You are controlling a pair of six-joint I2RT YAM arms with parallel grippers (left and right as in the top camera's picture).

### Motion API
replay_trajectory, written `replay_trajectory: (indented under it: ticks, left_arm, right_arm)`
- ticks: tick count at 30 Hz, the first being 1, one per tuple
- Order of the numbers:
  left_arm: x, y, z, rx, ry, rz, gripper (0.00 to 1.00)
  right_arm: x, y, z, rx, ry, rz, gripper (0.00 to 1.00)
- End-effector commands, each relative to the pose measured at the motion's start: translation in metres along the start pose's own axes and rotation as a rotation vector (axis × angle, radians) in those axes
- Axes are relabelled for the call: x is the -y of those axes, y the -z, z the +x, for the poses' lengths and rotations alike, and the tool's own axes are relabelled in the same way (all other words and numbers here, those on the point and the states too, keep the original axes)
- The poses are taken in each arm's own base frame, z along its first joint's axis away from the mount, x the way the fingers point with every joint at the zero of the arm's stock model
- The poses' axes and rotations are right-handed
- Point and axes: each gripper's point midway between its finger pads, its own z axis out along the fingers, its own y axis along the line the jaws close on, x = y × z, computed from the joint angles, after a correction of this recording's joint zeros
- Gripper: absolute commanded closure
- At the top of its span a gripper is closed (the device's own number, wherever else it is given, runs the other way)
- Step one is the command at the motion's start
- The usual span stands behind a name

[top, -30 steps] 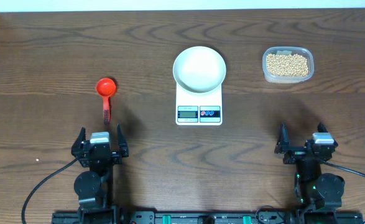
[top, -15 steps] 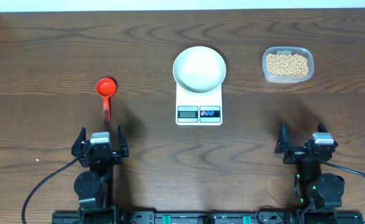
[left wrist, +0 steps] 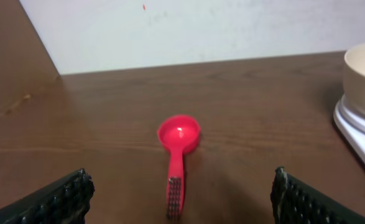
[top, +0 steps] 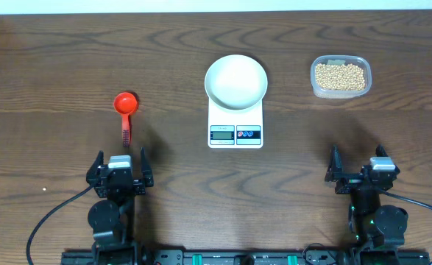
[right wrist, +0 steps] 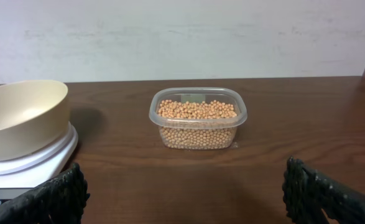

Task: Scoop item into bowl and weigh 50g on scale
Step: 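Reach the left gripper to the red scoop and grasp its bowl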

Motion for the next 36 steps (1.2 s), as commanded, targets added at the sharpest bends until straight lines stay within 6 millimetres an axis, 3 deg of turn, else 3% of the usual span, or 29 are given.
replay_trajectory:
  ticks: [1,7,13,25,30,36]
  left_arm:
    - [0.004,0.000,0.005,-0.049,0.007,0.027,0.07]
    - [0.001,-0.005,-0.011,-0.100,0.009,0.035,0.07]
    - [0.012,-0.020,-0.036,-0.185,0.027,0.130,0.07]
    - [0.024,-0.063,-0.097,-0.591,0.132,0.296,0.07]
    - [0.021,-0.084,-0.102,-0.693,0.142,0.299,0.07]
    - [0.022,-0.111,-0.075,-0.746,0.116,0.314,0.07]
  right_arm:
    - [-0.002,0.000,0.001,-0.002,0.012,-0.010,0.01]
    - [-0.002,0.000,0.001,-0.002,0.012,-0.010,0.01]
    - [-0.002,0.000,0.001,-0.002,0.012,-0.010,0.01]
    - [-0.002,0.000,0.001,-0.002,0.012,-0.010,0.01]
    - [-0.002,0.000,0.001,-0.002,0.012,-0.010,0.01]
    - [-0.002,0.000,0.001,-0.002,0.012,-0.010,0.01]
